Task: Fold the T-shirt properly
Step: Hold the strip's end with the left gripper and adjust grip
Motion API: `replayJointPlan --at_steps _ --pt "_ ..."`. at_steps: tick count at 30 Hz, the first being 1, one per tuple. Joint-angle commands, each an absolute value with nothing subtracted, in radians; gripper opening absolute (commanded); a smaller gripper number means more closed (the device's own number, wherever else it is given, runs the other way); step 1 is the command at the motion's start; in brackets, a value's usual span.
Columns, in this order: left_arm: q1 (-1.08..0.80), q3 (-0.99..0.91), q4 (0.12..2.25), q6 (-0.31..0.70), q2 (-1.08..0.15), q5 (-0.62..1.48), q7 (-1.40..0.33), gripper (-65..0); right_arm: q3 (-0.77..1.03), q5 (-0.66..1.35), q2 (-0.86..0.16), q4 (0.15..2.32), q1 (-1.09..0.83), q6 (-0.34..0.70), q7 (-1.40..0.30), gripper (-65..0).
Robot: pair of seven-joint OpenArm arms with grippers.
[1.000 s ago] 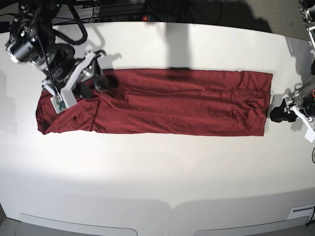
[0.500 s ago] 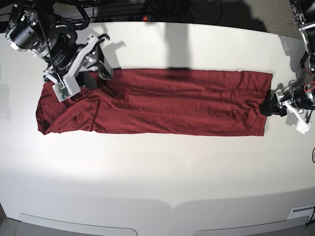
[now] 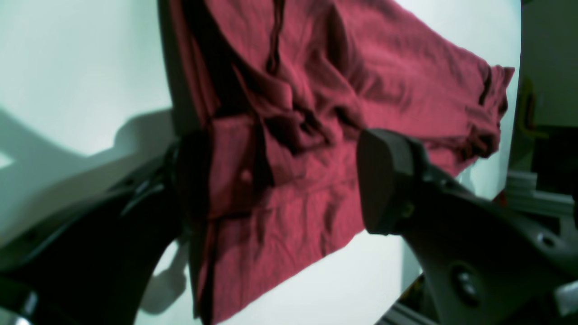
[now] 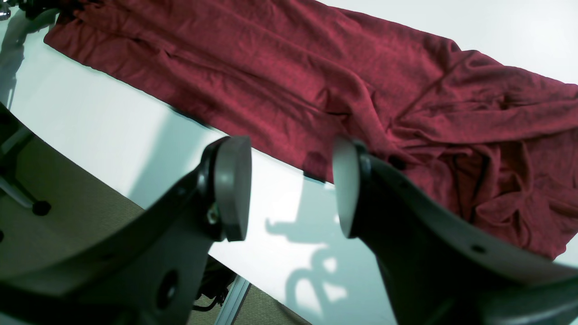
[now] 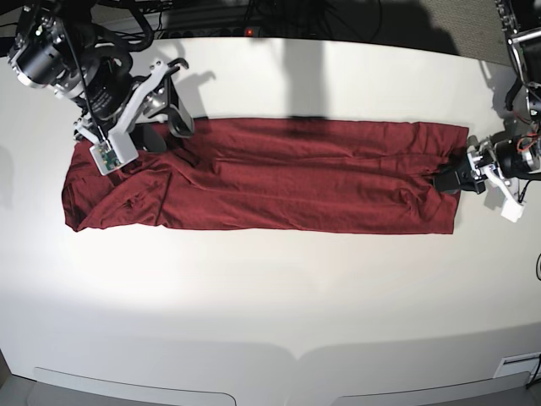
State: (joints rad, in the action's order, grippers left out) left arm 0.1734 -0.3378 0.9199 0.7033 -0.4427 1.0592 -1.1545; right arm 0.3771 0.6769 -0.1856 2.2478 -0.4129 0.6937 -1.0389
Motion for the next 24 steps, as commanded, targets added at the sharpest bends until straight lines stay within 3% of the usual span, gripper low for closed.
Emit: replayJointPlan --at_steps 1,10,18,24 --pt "0.185 -0.339 0.928 0.698 -0.459 1.060 -1.135 -19.5 0.381 0.693 -0.194 2.267 -0.411 0.698 -1.023 -35.5" --pt "0.180 -0.339 0.928 0.698 -0.454 1.059 -1.113 -19.5 0.381 0.693 -0.194 2.267 -0.411 0.698 -1.022 -35.5" --pt "0.180 -0.339 0.928 0.698 -0.375 0.972 -1.079 -19.5 0.381 0.693 -0.193 2.267 -0.411 0.698 -1.031 -35.5" --pt "0.180 -0.339 0.928 0.698 -0.406 0.950 -1.080 -20.0 0.381 0.693 -0.194 2.267 -0.411 0.698 -1.034 -35.5"
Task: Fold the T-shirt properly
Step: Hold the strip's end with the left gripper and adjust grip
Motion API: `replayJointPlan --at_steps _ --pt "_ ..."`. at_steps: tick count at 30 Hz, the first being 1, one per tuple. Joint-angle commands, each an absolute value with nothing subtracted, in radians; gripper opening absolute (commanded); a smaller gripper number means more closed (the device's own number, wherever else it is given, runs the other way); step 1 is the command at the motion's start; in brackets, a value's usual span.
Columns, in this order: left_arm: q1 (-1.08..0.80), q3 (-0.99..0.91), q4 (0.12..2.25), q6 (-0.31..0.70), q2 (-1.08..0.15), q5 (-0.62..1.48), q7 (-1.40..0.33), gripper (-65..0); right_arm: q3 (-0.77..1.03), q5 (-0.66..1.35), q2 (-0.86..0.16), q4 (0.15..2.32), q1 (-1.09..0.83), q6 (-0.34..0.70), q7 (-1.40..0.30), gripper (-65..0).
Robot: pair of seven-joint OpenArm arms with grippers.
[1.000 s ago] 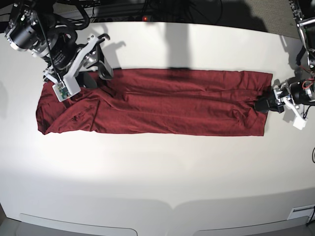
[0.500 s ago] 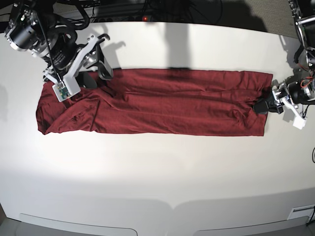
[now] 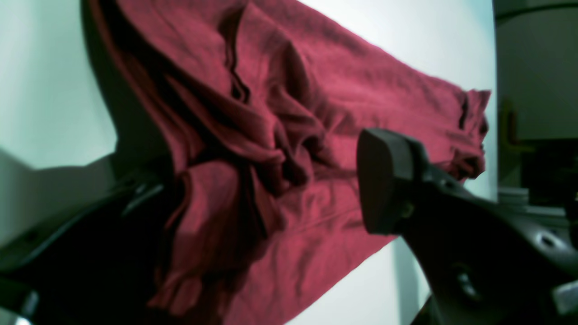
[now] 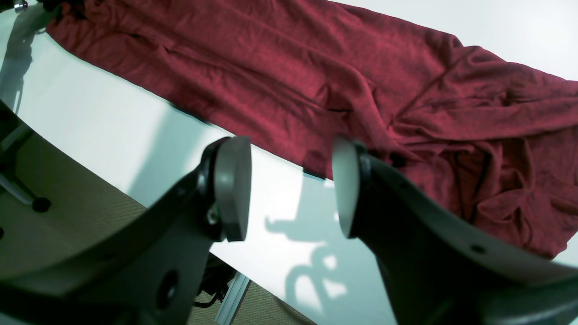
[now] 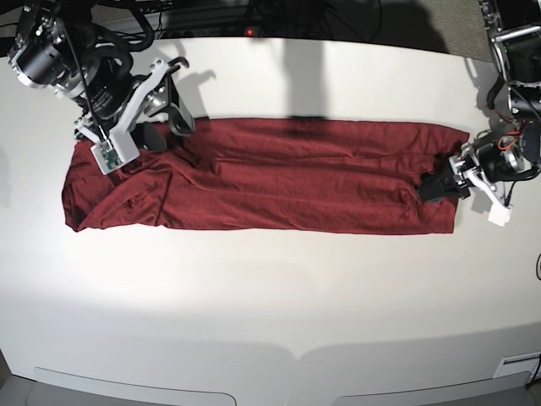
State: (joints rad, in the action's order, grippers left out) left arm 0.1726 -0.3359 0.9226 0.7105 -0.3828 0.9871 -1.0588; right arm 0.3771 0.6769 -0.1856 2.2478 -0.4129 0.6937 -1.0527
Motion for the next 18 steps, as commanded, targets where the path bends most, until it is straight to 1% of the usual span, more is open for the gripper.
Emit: replayJointPlan --at_steps 1,3,4,5,8,9,10,14,16,18 --pt "0.180 -0.339 0.928 0.698 -0.417 0.950 -1.080 -20.1 0.381 0.693 -0.194 2.267 -0.411 0.698 -1.034 -35.5" --pt "0.180 -0.339 0.928 0.698 -0.435 0.950 -1.079 -21.2 0.381 0.693 -0.194 2.267 -0.411 0.698 -1.034 -35.5" --pt "0.180 -0.339 0.928 0.698 -0.441 0.950 -1.079 -23.7 0.381 0.693 -0.194 2.267 -0.411 0.698 -1.034 -35.5" --pt "0.180 -0.339 0.928 0.698 -0.442 0.951 -1.078 -27.6 0.381 0.693 -0.194 2.267 -0.411 0.698 -1.034 -35.5" --pt "0.180 -0.339 0.928 0.698 -0.437 0.973 -1.072 -43.9 0.381 0.693 -0.194 2.267 -0.411 0.698 -1.034 -35.5" --pt "0.180 -0.339 0.928 0.698 -0.433 0.992 -1.072 -48.0 0.381 0.693 -0.194 2.267 -0.411 0.698 -1.034 -35.5" --pt "0.180 -0.339 0.928 0.698 -0.429 1.011 -1.072 -50.0 0.381 0.693 -0.194 2.267 -0.411 0.698 -1.034 -35.5" --pt "0.180 -0.339 0.928 0.698 -0.408 1.022 -1.072 -49.7 0.381 0.693 -0.194 2.267 -0.411 0.698 -1.034 -35.5" --pt "0.180 -0.339 0.928 0.698 -0.402 1.022 -1.073 -44.5 0.381 0.693 -0.194 2.267 -0.411 0.698 -1.035 -35.5" --pt "0.180 -0.339 0.928 0.698 -0.399 1.023 -1.072 -35.5 0.381 0.693 -0.194 2.267 -0.411 0.698 -1.036 -35.5"
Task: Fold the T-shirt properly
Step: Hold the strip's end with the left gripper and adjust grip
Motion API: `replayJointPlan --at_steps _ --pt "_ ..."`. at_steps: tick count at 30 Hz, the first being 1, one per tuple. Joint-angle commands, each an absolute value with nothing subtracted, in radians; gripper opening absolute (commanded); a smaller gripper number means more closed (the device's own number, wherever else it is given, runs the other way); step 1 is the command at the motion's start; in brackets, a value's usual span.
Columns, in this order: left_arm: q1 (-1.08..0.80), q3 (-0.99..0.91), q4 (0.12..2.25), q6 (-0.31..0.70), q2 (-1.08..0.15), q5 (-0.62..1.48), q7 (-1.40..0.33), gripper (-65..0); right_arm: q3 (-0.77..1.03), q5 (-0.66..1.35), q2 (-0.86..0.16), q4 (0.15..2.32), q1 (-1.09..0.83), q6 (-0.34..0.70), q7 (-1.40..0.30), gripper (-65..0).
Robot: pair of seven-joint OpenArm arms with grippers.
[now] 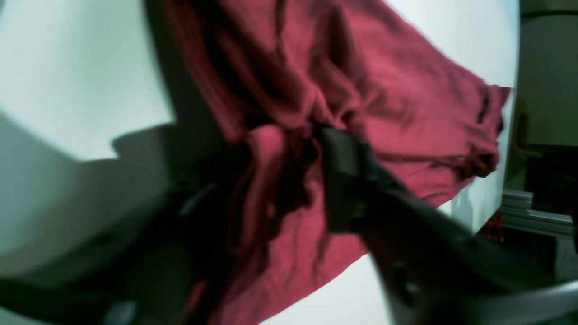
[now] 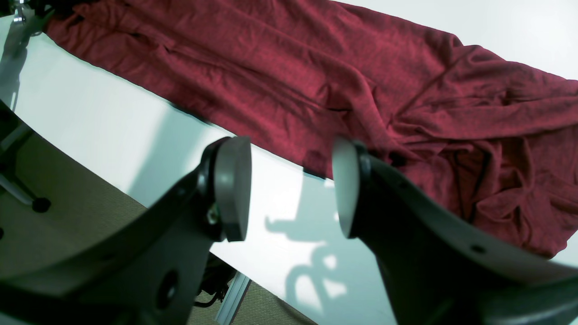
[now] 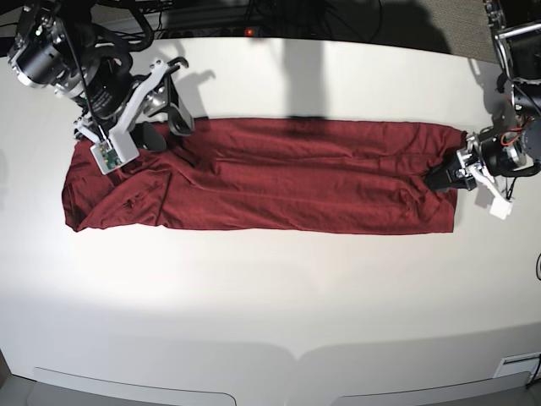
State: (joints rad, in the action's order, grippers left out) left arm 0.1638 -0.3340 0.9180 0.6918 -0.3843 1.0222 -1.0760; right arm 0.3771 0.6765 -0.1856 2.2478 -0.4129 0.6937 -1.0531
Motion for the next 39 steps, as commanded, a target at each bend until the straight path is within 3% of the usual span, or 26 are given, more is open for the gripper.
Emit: replayJointPlan --at_steps 1,4,20,22,24,29,39 --pt "0.180 -0.339 0.928 0.698 -0.399 1.022 -1.072 -30.8 0.381 0.693 -0.194 2.267 -0.411 0.698 -1.036 -35.5" --pt "0.180 -0.339 0.928 0.698 -0.399 1.022 -1.072 -22.6 0.381 0.693 -0.194 2.267 -0.411 0.698 -1.037 -35.5" --pt "0.180 -0.339 0.928 0.698 -0.353 0.936 -1.020 -22.7 0.381 0.693 -0.194 2.267 -0.411 0.698 -1.041 -35.5" --pt "0.180 -0.339 0.928 0.698 -0.352 0.908 -1.019 -26.0 0.381 0.693 -0.194 2.267 -0.411 0.698 -1.041 -35.5" --pt "0.180 -0.339 0.928 0.698 -0.352 0.908 -1.019 -33.9 0.381 0.693 -0.194 2.267 -0.411 0.698 -1.041 -35.5" --pt "0.186 -0.339 0.928 0.698 -0.352 0.909 -0.984 -65.0 0.381 0.693 -0.194 2.267 -0.411 0.698 -1.041 -35.5" --pt "0.186 -0.340 0.929 0.698 -0.352 0.909 -0.919 -65.0 0.381 0.693 -0.194 2.267 -0.411 0.698 -1.042 -35.5"
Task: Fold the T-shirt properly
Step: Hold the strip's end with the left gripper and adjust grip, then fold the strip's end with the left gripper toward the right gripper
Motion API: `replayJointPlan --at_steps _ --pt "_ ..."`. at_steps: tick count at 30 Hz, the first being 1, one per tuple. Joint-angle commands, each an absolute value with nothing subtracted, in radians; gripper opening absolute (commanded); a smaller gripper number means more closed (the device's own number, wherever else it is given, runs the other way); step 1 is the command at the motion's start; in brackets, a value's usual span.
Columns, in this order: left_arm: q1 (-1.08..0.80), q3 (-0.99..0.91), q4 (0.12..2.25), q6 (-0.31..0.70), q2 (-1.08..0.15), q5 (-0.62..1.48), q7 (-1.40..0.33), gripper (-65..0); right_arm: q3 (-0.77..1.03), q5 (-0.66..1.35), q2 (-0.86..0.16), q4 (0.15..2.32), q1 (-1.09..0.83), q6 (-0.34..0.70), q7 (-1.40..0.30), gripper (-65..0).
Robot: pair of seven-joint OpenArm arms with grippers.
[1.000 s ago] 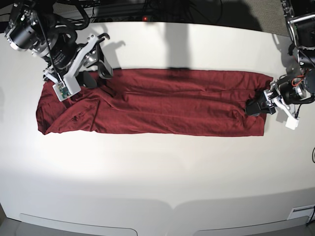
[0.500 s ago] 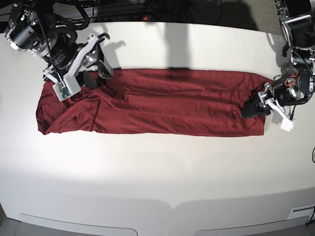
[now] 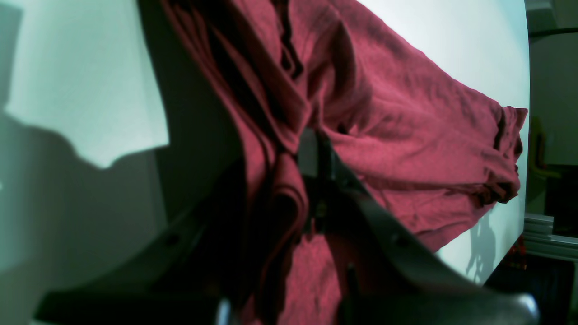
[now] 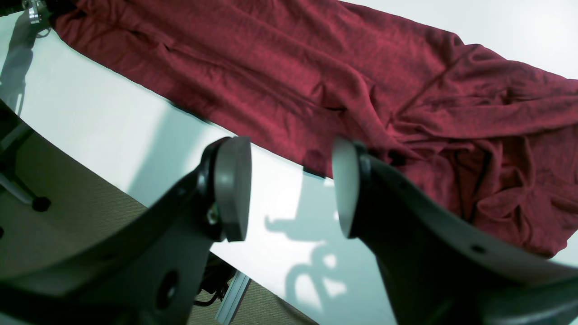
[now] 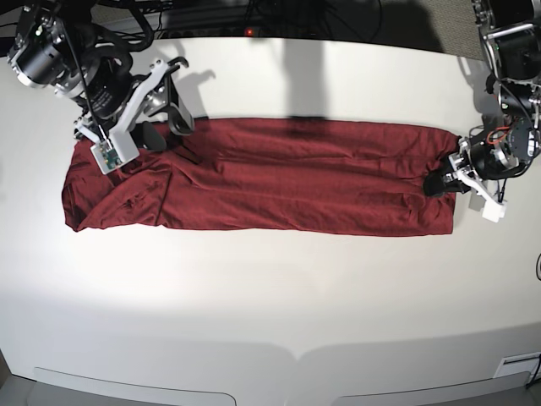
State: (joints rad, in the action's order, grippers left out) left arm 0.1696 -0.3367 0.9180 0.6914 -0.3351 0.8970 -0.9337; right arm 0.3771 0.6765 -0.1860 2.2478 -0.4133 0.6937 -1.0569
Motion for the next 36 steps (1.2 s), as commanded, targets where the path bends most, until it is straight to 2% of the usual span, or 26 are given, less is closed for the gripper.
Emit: replayJointPlan --at_steps 1,11,17,19,24,28,36 --pt "0.186 -0.340 0.929 0.698 -0.352 0.909 -0.919 -65.0 0.381 0.693 -0.194 2.267 -0.411 0.698 -1.042 -35.5" --pt "0.186 -0.340 0.960 0.698 -0.352 0.909 -0.958 -65.0 0.380 0.693 -0.193 2.267 -0.411 0.698 -1.040 -35.5" --pt "0.185 -0.340 1.179 0.698 -0.343 0.907 -1.028 -65.0 0.380 0.693 -0.193 2.267 -0.411 0.698 -1.038 -35.5" --pt "0.184 -0.340 1.256 0.667 -0.329 0.905 -1.072 -65.0 0.380 0.693 -0.191 2.267 -0.411 0.698 -1.037 -35.5" --pt "0.167 -0.339 1.340 0.588 -0.255 0.881 -1.146 -65.0 0.380 0.693 -0.191 2.267 -0.411 0.698 -1.036 -35.5" --pt "0.138 -0.339 1.376 0.570 -0.179 0.879 -1.205 -65.0 0.380 0.693 -0.191 2.267 -0.411 0.698 -1.036 -35.5" --pt "0.114 -0.339 1.527 0.568 -0.032 0.879 -1.207 -65.0 0.379 0.693 -0.191 2.267 -0.411 0.698 -1.036 -35.5"
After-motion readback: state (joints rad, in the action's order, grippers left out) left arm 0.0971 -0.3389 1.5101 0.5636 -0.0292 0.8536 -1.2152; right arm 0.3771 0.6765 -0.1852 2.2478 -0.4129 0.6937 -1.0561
